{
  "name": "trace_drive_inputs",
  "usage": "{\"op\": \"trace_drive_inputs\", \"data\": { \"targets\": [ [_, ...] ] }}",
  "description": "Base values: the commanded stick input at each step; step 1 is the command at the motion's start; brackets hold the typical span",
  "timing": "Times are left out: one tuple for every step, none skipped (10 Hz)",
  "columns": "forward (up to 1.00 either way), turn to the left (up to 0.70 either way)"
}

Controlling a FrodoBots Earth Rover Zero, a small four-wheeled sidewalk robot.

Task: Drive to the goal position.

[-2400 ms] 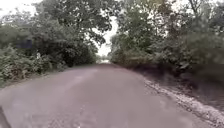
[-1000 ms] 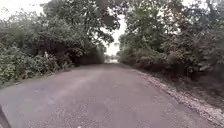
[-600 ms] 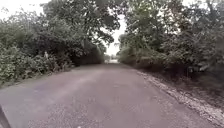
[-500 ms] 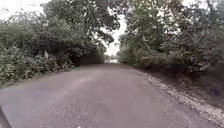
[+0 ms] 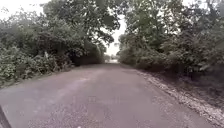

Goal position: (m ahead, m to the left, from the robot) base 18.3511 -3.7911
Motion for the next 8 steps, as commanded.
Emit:
{"op": "trace_drive_inputs", "data": {
  "targets": [
    [0.06,0.0],
    [0.06,0.0],
    [0.06,0.0],
    [0.06,0.0],
    [0.06,0.0],
    [0.06,0.0],
    [0.06,0.0],
    [0.06,0.0]
  ]
}}
